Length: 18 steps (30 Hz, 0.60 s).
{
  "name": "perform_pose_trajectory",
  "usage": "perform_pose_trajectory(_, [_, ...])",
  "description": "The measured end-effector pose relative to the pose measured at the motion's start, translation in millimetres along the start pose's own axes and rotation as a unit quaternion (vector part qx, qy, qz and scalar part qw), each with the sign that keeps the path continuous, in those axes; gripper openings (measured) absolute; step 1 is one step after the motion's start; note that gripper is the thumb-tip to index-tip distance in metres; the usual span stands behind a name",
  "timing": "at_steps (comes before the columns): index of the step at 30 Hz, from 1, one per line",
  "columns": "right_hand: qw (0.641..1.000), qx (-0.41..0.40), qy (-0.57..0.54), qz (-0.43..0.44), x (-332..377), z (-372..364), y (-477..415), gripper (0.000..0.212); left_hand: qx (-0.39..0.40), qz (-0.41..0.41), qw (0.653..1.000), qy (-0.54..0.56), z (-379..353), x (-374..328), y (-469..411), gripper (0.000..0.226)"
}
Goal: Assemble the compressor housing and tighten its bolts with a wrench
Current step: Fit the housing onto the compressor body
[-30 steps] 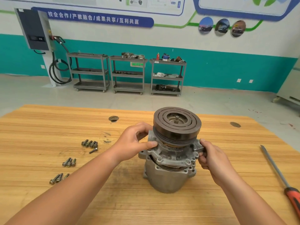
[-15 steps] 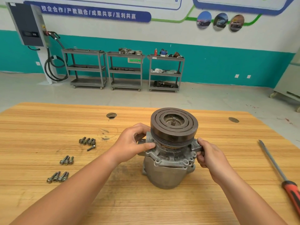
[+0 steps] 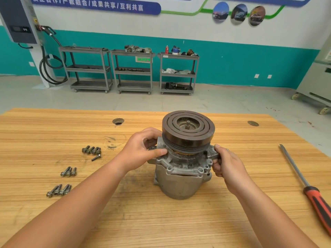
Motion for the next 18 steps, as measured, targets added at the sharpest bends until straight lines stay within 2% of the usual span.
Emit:
perform_pose_trajectory(6, [0.999,-0.006,-0.034,-0.020,-6,-3,0,0.049,0.006,0.003,1.000,0.007,1,1,-4,0.031])
perform_pose_trajectory(13, [1.000,0.016,-0.003,-0.002,-5,-1,-4,0.048,-0.010,0.001,1.000,0.010,0,5,0,0.033])
perform_pose_trajectory(16, [0.999,0.017,0.040,0.025,-7,2,-5,0.047,-0.018,0.023,0.999,0.026,-2,14,7,0.030])
perform_pose_trajectory(18, [0.995,-0.015,0.064,0.078,-9,1,-5,0.041,-0.039,0.037,0.998,0.025,-6,24,15,0.036])
Point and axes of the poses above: each hand's wrist, its own y-axis away from the middle knuckle, its own z-axis out of the back of the hand, x = y × z, the point moved 4 cm from there along -y, towards the middle knuckle, and after that the axes turned 14 degrees about -x, right-handed, at the moved point
